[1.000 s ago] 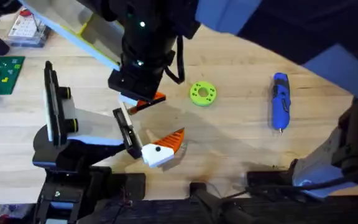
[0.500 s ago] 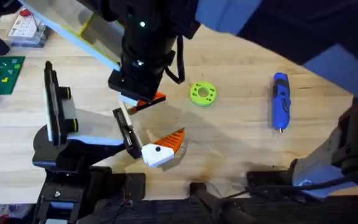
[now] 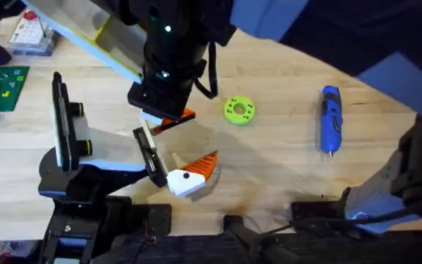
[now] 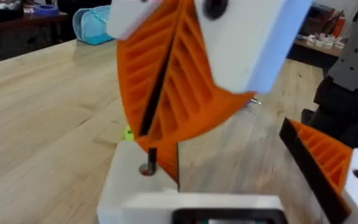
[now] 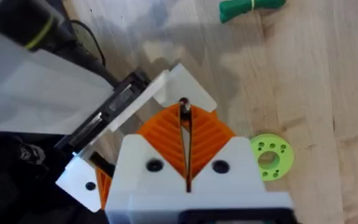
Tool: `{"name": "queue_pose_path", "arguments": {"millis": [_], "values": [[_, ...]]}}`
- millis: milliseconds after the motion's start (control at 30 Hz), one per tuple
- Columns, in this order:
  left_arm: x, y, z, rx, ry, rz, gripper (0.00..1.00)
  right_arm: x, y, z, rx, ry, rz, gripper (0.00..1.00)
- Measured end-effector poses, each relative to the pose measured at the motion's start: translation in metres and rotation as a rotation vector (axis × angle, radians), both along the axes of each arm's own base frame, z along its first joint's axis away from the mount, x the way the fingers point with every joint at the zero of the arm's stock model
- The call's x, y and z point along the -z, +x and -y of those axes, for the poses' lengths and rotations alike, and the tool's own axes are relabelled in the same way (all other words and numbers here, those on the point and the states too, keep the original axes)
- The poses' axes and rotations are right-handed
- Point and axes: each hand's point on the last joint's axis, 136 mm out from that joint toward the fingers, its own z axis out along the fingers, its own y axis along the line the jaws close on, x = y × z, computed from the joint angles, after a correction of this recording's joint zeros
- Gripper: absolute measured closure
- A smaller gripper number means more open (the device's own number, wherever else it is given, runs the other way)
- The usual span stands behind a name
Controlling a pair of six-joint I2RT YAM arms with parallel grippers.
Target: Pick up the gripper from the table and insert it into the empty holder that is missing its gripper. Then pick up a screw, insert it into the mounting hole, and use the screwdriver to tighten it. Finally, clean up the table by picking up the vegetable and placing it into the bucket.
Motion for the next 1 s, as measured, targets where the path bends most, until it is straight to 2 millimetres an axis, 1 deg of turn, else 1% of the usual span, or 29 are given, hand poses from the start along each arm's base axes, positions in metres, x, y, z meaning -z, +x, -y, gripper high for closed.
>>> {"name": "queue_pose_path", "arguments": {"millis": [1000], "values": [[0.0, 0.0, 0.0, 0.0, 0.0, 0.0, 0.011, 0.0068, 0.0002, -0.0011, -0.001, -0.015, -0.009, 0.989]]}}
